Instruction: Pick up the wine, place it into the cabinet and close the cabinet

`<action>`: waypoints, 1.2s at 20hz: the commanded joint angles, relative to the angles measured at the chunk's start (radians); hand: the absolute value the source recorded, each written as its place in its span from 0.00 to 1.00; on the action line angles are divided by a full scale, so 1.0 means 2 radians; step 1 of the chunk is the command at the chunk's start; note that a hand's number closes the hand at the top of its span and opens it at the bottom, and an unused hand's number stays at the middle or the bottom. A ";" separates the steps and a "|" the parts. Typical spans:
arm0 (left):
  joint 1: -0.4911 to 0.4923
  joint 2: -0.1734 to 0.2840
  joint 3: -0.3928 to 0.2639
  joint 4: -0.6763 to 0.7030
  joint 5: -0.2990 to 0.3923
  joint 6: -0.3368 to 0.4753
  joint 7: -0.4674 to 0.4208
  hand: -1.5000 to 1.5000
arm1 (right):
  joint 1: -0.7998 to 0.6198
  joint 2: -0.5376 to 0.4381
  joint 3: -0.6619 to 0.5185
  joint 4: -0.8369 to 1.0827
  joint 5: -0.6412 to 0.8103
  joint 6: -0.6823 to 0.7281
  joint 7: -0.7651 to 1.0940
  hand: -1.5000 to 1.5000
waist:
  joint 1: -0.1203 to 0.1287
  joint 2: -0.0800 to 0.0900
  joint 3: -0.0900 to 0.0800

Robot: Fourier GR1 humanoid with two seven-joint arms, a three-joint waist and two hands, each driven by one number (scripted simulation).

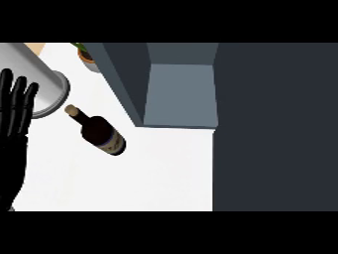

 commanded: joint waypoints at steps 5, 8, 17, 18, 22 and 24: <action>-0.010 -0.039 -0.125 0.032 -0.177 0.199 0.035 0.00 | 0.071 0.002 0.038 -0.061 -0.007 0.033 0.003 0.00 | -0.027 -0.012 -0.004; -0.018 -0.040 -0.145 0.051 -0.065 0.279 0.067 0.00 | 0.084 -0.008 0.092 -0.042 -0.042 0.084 0.038 0.00 | -0.033 -0.010 -0.006; -0.190 -0.040 -0.267 0.150 -0.127 0.474 0.154 0.00 | 0.097 -0.023 0.087 -0.182 -0.081 0.063 0.164 0.00 | -0.025 -0.011 -0.005; -0.185 -0.040 -0.286 0.138 -0.140 0.484 0.172 0.00 | 0.076 -0.018 0.099 -0.171 -0.068 0.055 0.179 0.00 | -0.021 -0.011 -0.005; -0.250 -0.040 -0.303 0.145 -0.184 0.525 0.249 0.00 | 0.067 -0.022 0.086 -0.181 -0.072 0.057 0.184 0.00 | -0.019 -0.012 -0.004; -0.261 -0.040 -0.292 0.170 -0.176 0.525 0.244 0.00 | 0.085 -0.013 0.090 -0.189 -0.074 0.058 0.181 0.00 | -0.021 -0.011 -0.005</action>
